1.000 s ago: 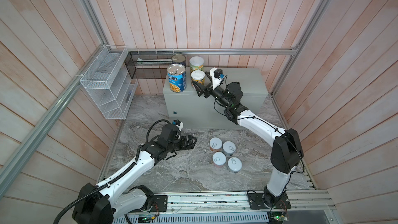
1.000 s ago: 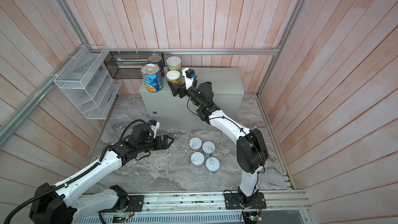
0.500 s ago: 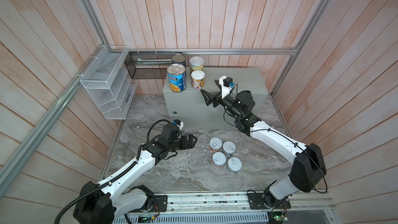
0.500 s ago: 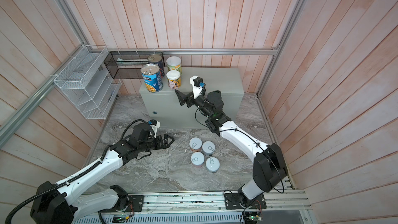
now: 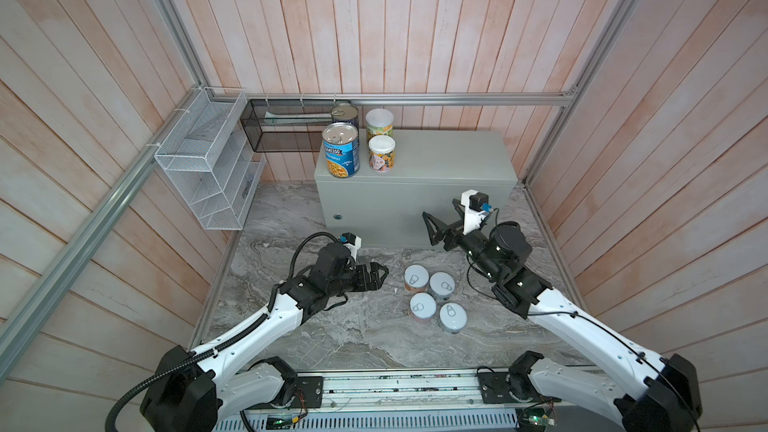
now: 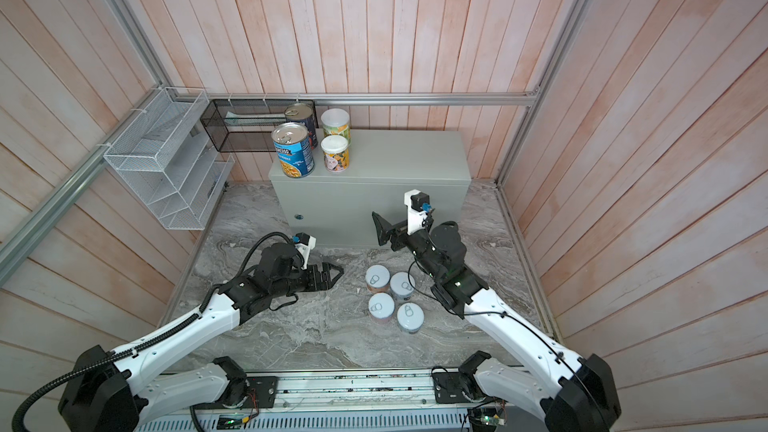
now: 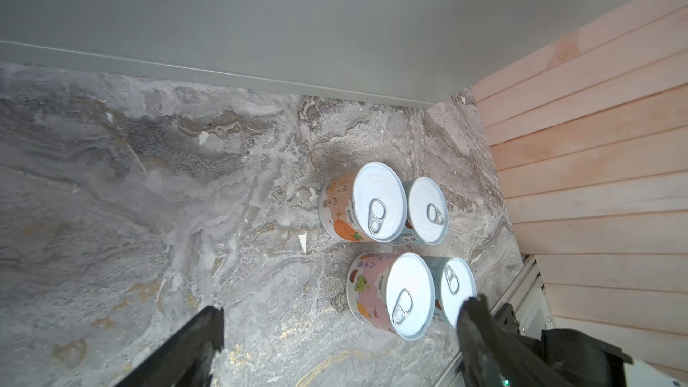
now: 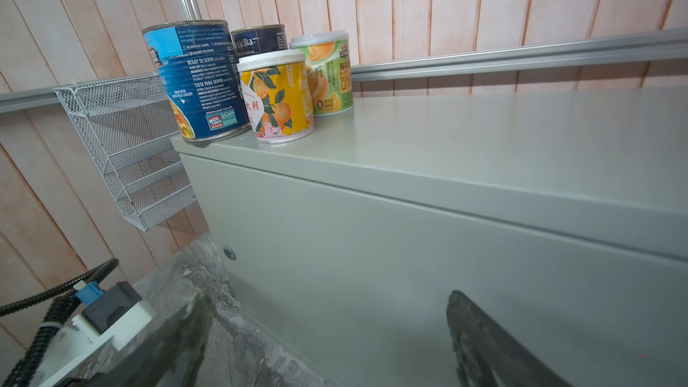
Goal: Place and organize the canned foods onto the counter
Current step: 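Open the right gripper and withdraw it down toward the floor cans, then lower the left gripper over the four floor cans while the right gripper hovers near them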
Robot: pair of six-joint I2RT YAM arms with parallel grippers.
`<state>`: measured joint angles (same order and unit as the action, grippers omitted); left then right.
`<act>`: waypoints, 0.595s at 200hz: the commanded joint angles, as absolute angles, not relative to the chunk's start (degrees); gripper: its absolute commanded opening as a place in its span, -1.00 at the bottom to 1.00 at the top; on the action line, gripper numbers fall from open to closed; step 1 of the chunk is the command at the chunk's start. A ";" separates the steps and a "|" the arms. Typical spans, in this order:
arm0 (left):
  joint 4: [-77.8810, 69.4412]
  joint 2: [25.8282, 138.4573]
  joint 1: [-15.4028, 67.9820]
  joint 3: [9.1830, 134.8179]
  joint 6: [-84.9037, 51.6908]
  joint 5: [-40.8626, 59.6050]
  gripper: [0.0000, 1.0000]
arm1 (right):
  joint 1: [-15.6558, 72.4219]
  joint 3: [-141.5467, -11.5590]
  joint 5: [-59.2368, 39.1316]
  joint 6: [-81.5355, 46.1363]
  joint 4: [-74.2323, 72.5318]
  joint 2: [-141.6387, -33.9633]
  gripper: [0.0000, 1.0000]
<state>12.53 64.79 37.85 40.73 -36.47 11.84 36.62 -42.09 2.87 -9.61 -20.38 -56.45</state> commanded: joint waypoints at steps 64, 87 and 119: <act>2.85 63.59 50.38 36.12 -35.41 5.24 1.00 | 36.15 -23.46 12.08 -23.55 0.35 -29.62 0.96; 0.62 66.31 52.01 36.09 -34.28 5.42 1.00 | 35.99 -21.08 12.10 -26.77 2.03 -26.27 0.96; 0.39 72.34 56.52 39.13 -31.09 3.44 1.00 | 36.03 -18.61 12.11 -28.51 1.12 -25.47 0.97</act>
